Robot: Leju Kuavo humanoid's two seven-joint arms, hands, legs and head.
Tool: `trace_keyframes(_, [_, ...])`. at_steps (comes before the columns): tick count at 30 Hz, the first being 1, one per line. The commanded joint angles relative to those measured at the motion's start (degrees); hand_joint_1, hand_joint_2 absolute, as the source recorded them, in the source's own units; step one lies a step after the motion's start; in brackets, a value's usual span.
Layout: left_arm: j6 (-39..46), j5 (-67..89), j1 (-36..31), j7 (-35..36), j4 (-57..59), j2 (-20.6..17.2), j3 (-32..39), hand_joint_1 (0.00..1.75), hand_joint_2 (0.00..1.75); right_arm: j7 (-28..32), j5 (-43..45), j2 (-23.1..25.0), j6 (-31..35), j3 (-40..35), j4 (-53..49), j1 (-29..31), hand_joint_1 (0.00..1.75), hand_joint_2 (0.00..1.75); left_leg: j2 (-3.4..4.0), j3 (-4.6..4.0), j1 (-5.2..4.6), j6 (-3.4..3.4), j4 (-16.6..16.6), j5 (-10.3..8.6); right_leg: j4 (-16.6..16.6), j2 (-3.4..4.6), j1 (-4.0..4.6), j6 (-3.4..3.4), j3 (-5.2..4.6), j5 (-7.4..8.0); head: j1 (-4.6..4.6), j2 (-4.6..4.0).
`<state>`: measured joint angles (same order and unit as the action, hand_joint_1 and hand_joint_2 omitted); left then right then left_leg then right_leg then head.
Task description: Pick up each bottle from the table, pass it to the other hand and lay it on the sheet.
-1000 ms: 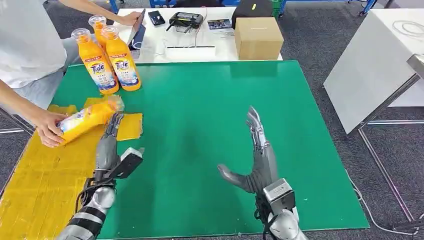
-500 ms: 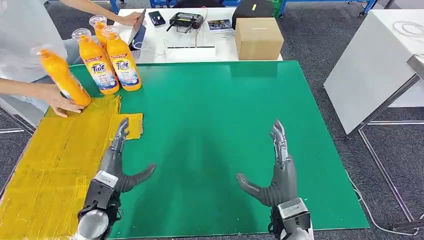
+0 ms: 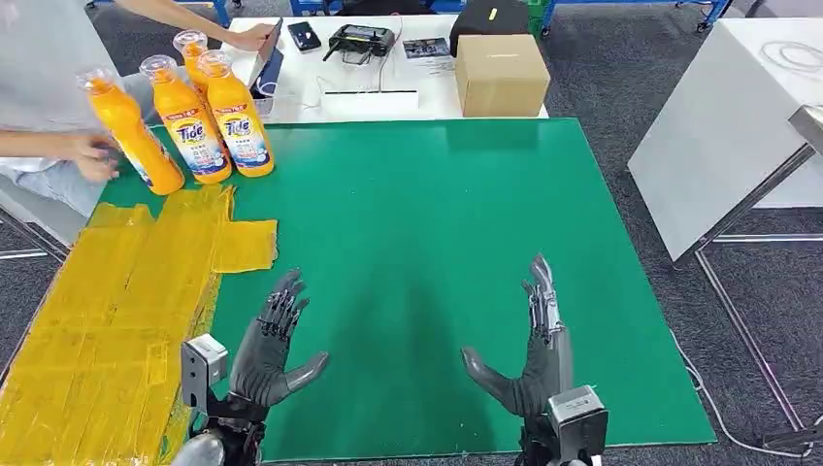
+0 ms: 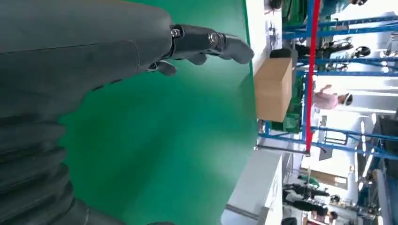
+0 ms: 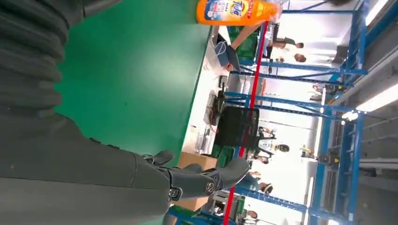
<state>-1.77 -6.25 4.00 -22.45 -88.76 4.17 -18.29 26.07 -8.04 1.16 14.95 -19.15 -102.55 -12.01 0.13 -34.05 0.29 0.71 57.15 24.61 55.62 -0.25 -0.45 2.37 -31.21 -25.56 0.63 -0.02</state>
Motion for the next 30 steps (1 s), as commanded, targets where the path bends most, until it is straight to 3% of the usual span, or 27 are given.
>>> trace_keyframes(1, [0.87, 0.39, -0.76, -0.18, 2.62, 0.0, -0.94, 0.0, 1.75, 0.03, 0.46, 0.29, 0.07, 0.84, 2.9, 0.76, 0.0, 1.75, -0.01, 0.26, 0.03, -0.01, -0.08, 0.08, -0.13, 0.01, 0.03, -0.04, 0.28, -0.06, -0.02, 0.0])
trace_keyframes(2, [1.54, 0.95, -0.8, -0.71, 2.44, 0.11, -0.87, 0.0, 1.75, 0.08, 0.75, 0.38, -0.03, 0.81, 2.97, 0.86, 0.0, 1.75, -0.01, 0.33, 0.02, -0.01, -0.1, 0.11, -0.14, 0.02, 0.03, -0.05, 0.35, -0.08, 0.0, 0.0])
trace_keyframes(3, [1.99, 0.78, -0.78, -1.23, 2.17, 0.53, -0.65, 0.0, 1.75, 0.18, 1.01, 0.48, 0.06, 0.83, 3.02, 0.94, 0.0, 0.0, -0.01, 0.4, 0.05, -0.02, -0.1, 0.14, -0.17, 0.03, 0.05, -0.06, 0.43, -0.1, 0.0, 0.0])
trace_keyframes(8, [7.99, 5.48, -0.95, -3.98, 0.45, 0.97, -0.47, 0.0, 1.75, 0.2, 0.4, -0.27, 0.09, -0.19, 3.01, 1.12, 0.0, 0.0, 0.01, 0.28, 0.04, -0.02, -0.06, 0.1, -0.11, 0.03, 0.04, -0.05, 0.3, -0.06, 0.0, 0.0])
trace_keyframes(21, [8.17, 5.66, -1.16, -4.0, 0.65, 0.85, -0.44, 0.0, 1.75, 0.13, 0.61, -0.42, -0.22, -0.27, 3.04, 1.17, 0.0, 0.0, 0.0, 0.1, 0.02, -0.01, -0.04, 0.03, -0.07, 0.01, 0.02, -0.03, 0.12, -0.01, 0.0, 0.0])
trace_keyframes(30, [8.68, 5.97, -1.65, -4.18, 1.8, 0.73, 0.35, 0.0, 1.75, -0.03, 0.96, -0.31, -0.57, -0.34, 3.09, 1.15, 0.0, 0.0, 0.02, 0.49, 0.09, -0.04, -0.09, 0.17, -0.19, 0.06, 0.09, -0.1, 0.53, -0.1, 0.0, 0.0])
